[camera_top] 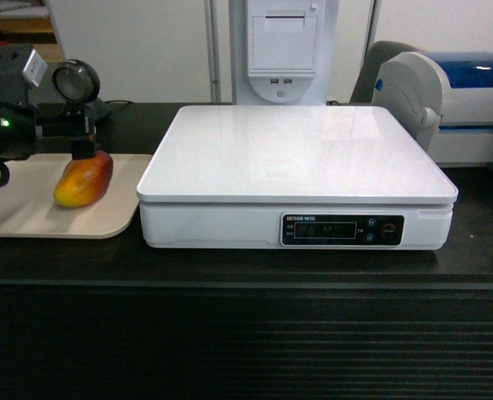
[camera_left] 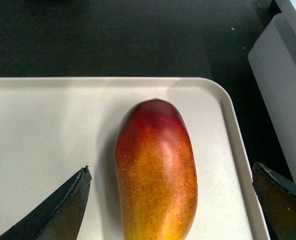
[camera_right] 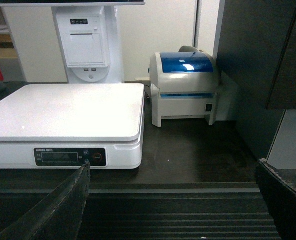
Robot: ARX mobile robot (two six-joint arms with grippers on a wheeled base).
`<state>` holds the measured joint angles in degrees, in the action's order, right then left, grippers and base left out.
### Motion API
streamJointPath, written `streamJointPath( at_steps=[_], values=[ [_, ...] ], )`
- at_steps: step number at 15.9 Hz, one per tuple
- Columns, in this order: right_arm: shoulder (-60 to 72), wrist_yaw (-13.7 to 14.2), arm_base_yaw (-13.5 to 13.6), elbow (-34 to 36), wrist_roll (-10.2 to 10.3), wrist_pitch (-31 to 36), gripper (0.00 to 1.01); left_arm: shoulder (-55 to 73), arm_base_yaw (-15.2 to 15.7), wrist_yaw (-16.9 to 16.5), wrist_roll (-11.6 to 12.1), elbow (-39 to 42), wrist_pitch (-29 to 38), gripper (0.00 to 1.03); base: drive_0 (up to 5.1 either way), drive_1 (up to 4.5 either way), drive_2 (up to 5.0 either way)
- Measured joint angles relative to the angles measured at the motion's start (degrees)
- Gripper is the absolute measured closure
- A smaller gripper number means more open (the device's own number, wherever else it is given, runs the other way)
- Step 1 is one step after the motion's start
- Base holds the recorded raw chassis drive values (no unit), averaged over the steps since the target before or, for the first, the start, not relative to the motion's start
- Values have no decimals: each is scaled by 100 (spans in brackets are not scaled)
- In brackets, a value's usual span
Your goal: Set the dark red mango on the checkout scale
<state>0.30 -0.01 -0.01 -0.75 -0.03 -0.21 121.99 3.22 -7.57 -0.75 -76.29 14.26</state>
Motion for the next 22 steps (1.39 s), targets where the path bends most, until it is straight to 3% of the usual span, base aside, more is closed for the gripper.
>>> streamJointPath(
  at_steps=[2,10,14,18,19,20,22],
  values=[
    [0,0,0,0,0,0,3,155,0,-116,-35,-299,-363,5,0,0,0],
    [0,0,0,0,0,2,3,964,83,-26,-2,-1502,-1145,5,0,0,0],
    [0,0,0,0,0,0,3,1366,162,46,245,-2221,-1788,5,0,0,0],
    [0,0,0,0,0,0,3,1657,146,-20,691,-2562,-2354,5,0,0,0],
    [0,0,0,0,0,0,3,1696,133,-17,732,-2562,-2352,11,0,0,0],
    [0,0,0,0,0,0,3,1720,125,0,754,-2562,-2374,31,0,0,0],
    [0,0,0,0,0,0,3,1720,122,4,787,-2562,-2369,40,0,0,0]
  ],
)
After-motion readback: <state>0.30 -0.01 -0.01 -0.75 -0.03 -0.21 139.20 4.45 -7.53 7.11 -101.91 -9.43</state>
